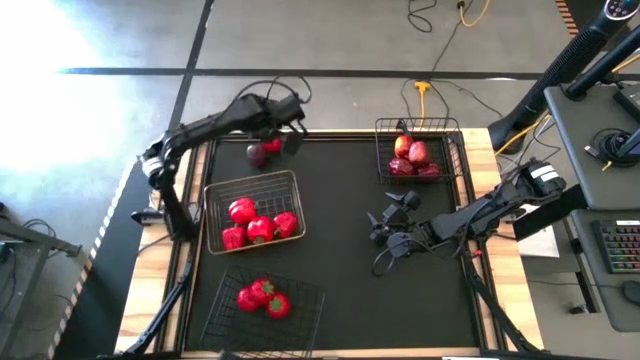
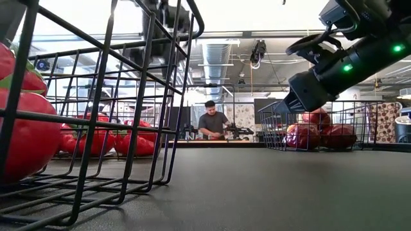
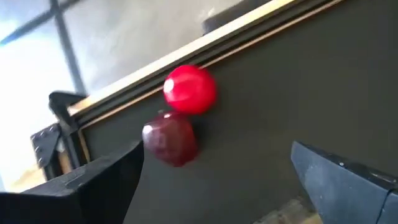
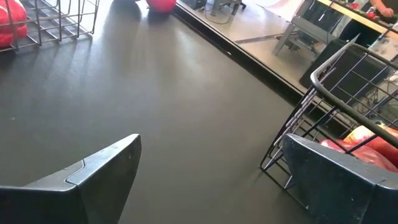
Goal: Sort produce into baskets
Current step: Move the red apple from the top left to the top center of the table
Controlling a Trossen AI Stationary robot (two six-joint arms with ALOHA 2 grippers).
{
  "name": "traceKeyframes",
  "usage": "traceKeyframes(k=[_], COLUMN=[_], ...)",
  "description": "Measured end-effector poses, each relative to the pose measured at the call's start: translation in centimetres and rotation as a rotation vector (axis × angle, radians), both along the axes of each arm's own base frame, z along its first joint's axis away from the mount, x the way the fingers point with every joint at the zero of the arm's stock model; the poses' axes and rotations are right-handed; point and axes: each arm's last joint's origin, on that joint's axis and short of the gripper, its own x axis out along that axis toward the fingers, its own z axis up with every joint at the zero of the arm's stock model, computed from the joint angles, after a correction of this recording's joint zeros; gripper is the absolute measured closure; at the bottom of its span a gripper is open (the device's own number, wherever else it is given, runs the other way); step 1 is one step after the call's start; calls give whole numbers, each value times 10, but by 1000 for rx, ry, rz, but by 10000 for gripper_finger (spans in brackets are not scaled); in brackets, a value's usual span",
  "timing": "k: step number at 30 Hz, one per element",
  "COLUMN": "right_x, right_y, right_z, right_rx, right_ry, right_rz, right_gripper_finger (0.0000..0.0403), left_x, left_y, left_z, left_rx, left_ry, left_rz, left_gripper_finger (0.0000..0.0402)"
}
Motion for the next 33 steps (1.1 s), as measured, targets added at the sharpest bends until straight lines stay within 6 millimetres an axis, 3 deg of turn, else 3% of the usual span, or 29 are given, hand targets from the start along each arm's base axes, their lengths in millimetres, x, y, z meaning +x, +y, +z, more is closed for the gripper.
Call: traceKeyframes(k=[7,14,22,33], right_x=[-2,-5,-6,-8], right_y=[-1,-2,-3,-4], right_z=[-2,-6,-8,-10], right_rx=[-14,-15,-17,-15], right_ry=[23,43,48,51], right_rz=[7,13,8,4], right_gripper_finger=[19,19,19,19], left_x=[1,12,13,18], left_y=[44,53,49,11], left_z=[-48,-81,-74,-59], left_rx=[-102,-211,-182,-113], left_ry=[162,272,289,386], left_rz=[38,-128,-209,-292], left_gripper_finger=[12,12,20,33])
